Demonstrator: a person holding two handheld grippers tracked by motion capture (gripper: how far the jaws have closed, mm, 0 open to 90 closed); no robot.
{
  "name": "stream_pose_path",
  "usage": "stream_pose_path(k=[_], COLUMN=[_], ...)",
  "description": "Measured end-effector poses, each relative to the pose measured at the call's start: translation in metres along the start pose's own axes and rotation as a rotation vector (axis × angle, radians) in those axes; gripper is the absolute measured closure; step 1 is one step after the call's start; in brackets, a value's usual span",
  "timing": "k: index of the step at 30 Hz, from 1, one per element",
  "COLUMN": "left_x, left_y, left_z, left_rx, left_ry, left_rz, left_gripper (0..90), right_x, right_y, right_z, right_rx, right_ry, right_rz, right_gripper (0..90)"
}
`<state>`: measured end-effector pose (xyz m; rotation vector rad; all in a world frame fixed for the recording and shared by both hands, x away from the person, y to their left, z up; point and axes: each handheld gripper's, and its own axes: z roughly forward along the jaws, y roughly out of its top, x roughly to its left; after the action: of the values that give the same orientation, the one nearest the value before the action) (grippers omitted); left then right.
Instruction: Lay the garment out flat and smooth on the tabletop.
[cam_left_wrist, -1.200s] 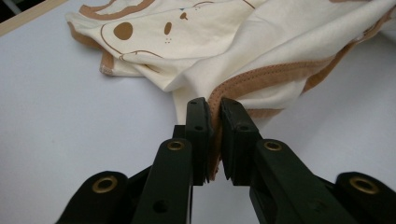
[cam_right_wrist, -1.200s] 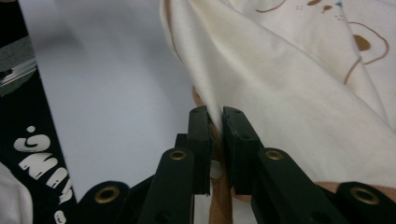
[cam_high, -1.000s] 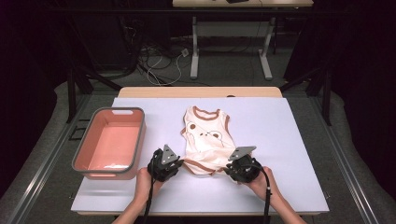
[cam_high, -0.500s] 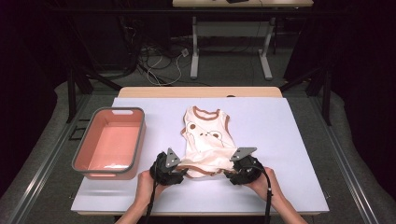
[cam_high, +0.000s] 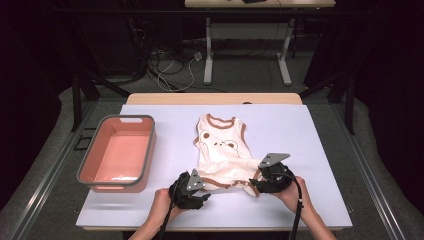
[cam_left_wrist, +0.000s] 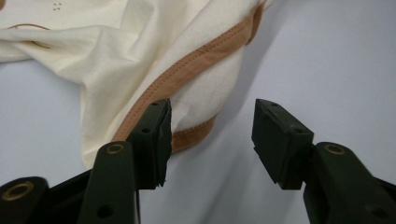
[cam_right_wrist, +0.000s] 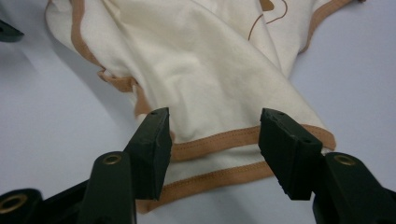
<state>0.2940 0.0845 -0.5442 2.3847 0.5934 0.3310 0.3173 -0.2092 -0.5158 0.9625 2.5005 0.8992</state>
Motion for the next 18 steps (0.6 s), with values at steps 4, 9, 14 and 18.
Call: stream_pose_path(k=[4,9,14,18], left_x=[0.002,0.007,0.005,0.004], left_y=[0.001,0.001,0.002,0.004], left_z=[0.012,0.019,0.021,0.023], left_rx=[0.000,-0.046,-0.053,-0.054], left_ry=[0.016,-0.013,-0.018,-0.009], left_rz=[-0.026,-0.044,-0.027,-0.026], left_gripper=[50.9,65.8,81.4,87.2], right_x=[0.001,0.012,0.033,0.045], right_y=[0.000,0.005,0.008,0.008], right_z=[0.003,0.000,0.010,0.022], right_rx=[0.000,-0.025,-0.002,0.037], right_ry=[0.007,0.048,0.085,0.058], right_rz=[0.004,-0.025,-0.110,-0.161], right_gripper=[44.8,47.9,62.8,75.0])
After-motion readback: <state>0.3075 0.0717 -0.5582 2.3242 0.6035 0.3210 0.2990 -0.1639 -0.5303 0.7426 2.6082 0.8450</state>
